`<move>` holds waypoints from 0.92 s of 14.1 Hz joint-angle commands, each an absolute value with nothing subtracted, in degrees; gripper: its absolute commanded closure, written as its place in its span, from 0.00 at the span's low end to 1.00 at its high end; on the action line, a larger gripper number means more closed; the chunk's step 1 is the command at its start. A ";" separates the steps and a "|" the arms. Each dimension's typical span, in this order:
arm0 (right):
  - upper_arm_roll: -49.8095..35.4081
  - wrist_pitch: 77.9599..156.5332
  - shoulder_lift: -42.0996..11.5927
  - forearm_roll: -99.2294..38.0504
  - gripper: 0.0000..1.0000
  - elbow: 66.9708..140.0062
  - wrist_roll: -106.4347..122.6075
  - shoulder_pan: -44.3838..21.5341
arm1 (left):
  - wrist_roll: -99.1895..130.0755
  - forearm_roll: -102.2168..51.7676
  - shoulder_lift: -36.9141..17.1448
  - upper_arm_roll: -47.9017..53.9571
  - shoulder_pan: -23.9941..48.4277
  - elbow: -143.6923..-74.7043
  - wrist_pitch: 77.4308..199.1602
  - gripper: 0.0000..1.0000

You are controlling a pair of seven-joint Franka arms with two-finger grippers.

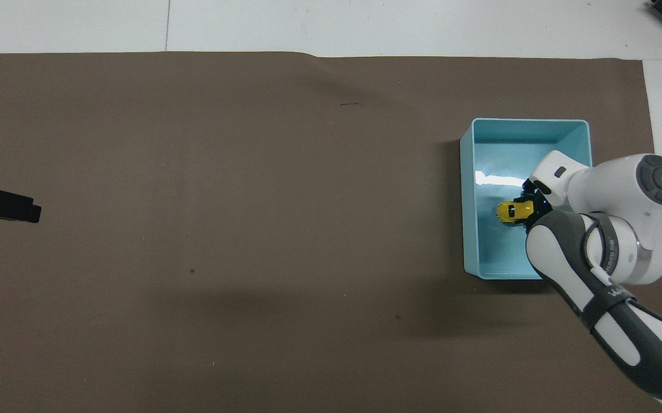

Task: Wind up and store yellow beetle car
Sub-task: 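Lower the car into the bin and open the right gripper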

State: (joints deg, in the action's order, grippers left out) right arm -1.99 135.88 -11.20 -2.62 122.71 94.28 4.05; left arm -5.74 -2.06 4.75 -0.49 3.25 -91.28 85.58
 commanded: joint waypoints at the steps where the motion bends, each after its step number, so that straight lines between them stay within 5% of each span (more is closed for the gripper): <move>1: -2.37 137.20 -11.86 -1.76 0.95 123.05 95.62 4.39 | -6.33 -1.85 5.01 -0.18 2.55 -91.14 84.64 0.00; 5: -2.37 137.99 -12.22 -1.76 0.94 123.05 95.54 4.22 | -6.33 -1.85 5.01 -0.18 2.55 -91.14 84.64 0.00; 7: -2.37 137.90 -12.13 -1.76 0.84 123.05 95.36 4.22 | -6.33 -1.85 5.01 -0.18 2.55 -91.14 84.64 0.00; 10: -2.46 137.72 -12.22 -1.84 0.25 122.87 93.35 4.13 | -6.33 -1.85 5.01 -0.18 2.55 -91.14 84.64 0.00; 13: -2.46 137.11 -12.39 -1.93 0.10 122.43 92.55 3.43 | -6.33 -1.85 4.92 -0.18 2.55 -91.14 84.64 0.00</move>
State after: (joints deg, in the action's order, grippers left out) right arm -2.20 136.88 -12.16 -2.62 122.71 94.06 3.71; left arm -5.74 -2.06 4.75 -0.49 3.25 -91.28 85.58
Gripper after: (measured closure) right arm 0.163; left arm 0.000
